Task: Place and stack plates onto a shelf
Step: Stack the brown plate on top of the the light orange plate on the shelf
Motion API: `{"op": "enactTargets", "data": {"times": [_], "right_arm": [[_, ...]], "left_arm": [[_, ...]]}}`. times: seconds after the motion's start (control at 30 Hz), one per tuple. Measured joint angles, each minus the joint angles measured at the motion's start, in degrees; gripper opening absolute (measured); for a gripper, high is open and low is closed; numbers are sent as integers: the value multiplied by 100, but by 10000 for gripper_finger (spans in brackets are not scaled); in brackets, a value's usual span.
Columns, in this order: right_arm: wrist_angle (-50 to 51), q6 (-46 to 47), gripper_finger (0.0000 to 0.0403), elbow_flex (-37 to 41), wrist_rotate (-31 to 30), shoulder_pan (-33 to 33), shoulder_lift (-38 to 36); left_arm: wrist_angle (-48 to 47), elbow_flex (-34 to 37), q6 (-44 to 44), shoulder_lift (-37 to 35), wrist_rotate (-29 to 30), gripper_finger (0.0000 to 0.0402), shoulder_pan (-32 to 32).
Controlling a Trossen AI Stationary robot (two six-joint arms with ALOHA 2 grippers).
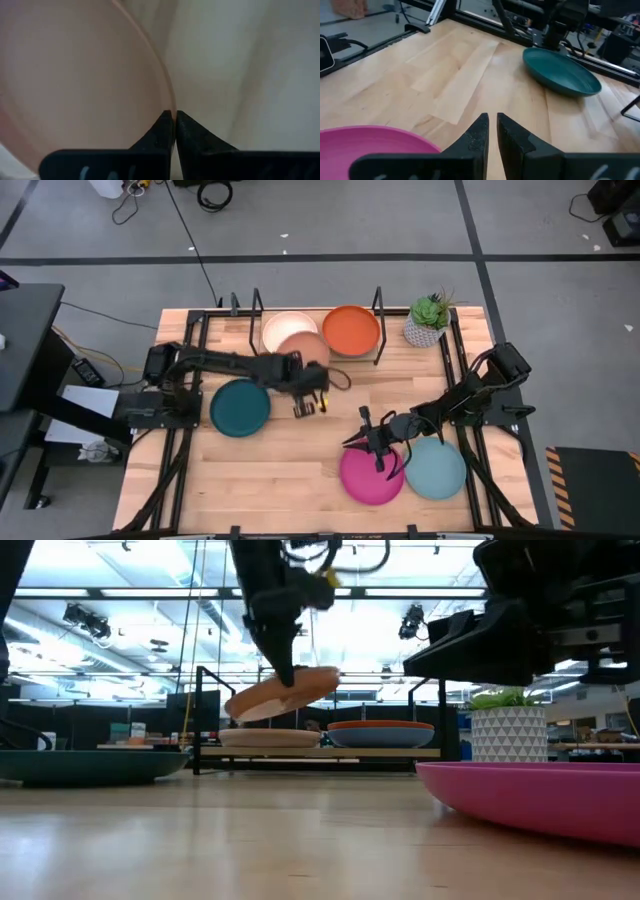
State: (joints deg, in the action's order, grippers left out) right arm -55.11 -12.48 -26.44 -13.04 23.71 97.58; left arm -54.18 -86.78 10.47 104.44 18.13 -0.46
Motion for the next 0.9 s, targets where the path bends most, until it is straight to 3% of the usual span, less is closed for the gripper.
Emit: {"op": "enactTargets", "data": {"times": [0.37,0.67,0.77,0.9], "right_arm": [[270,494,43,0,-253,216,0],[308,502,43,13,-618,501,0],[302,498,43,37,-791,544,0],[308,498,43,39,-850,544,-2]], "left_arm": [[-44,2,-1118,57,116,16,1217],[-130,136,-1124,341,-58,16,1536],[-65,138,-1121,376,166,32,1508],[151,138,-1117,353,359,81,1444]]}}
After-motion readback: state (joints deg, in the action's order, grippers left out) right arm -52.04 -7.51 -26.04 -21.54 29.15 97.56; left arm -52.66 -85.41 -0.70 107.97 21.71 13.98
